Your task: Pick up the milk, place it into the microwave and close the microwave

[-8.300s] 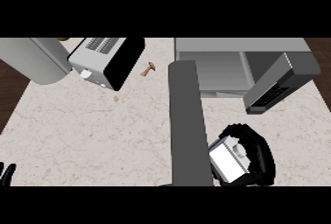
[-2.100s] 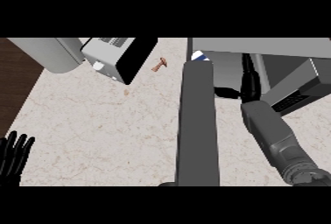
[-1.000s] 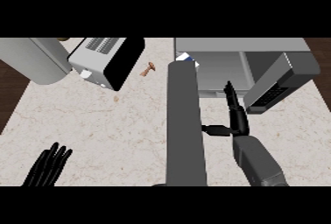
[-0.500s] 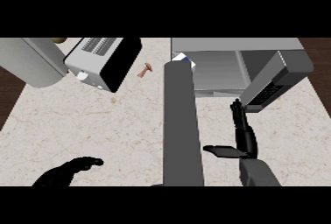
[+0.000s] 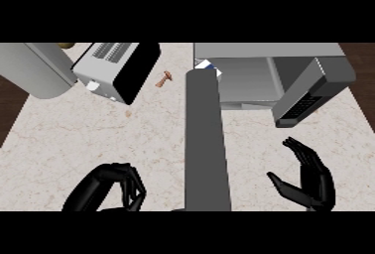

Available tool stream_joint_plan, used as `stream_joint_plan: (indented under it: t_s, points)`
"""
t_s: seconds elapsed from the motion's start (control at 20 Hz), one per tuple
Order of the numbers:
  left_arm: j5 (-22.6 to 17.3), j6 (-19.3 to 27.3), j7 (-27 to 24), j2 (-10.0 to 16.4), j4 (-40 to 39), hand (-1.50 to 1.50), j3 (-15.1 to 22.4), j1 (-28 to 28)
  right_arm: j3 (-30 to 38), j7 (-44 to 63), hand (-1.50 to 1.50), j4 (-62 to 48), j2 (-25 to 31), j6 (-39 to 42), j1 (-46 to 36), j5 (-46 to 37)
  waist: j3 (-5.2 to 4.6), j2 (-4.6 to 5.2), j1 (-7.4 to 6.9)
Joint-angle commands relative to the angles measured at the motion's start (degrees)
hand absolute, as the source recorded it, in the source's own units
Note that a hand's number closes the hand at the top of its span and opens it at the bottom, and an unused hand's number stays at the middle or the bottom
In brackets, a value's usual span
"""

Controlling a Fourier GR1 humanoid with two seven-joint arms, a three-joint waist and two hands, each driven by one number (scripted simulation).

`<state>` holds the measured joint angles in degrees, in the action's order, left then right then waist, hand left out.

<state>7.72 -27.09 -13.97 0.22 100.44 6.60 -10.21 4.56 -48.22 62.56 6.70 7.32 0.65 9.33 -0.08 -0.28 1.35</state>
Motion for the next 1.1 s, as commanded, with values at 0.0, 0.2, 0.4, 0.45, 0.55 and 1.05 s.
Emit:
stream_joint_plan:
  t_s: [0.0,0.2,0.4,0.45,0.55,1.05]
  points:
    - [3.01,5.00,3.30,-0.21,-4.65,1.50,3.96,8.65,1.03,4.11,-1.50,9.54,1.39,1.17,5.79,3.11,0.03,0.20,-0.35]
    - [4.68,12.49,-1.52,-0.21,-15.16,1.50,10.00,16.04,2.11,5.24,-1.50,16.13,2.27,1.69,11.00,4.86,0.02,0.27,-0.14]
    - [4.28,18.33,0.81,-0.21,-19.83,1.50,17.66,20.99,2.21,7.85,-1.50,22.40,3.93,0.90,13.96,3.87,0.02,0.25,-0.19]
    - [6.71,20.54,0.95,-0.21,-18.51,1.50,19.80,22.82,3.74,6.69,-1.50,18.58,5.79,1.71,10.98,3.65,0.05,0.28,-0.30]
    - [5.12,24.61,-0.45,-0.20,-25.11,1.50,23.74,27.20,5.06,5.14,-1.50,18.41,6.61,3.48,11.50,4.79,0.05,0.36,-0.02]
    - [-11.79,38.54,5.99,-0.19,-43.20,1.50,40.49,43.88,3.13,13.35,-1.50,31.68,7.66,6.17,12.31,8.40,-0.04,0.75,2.85]
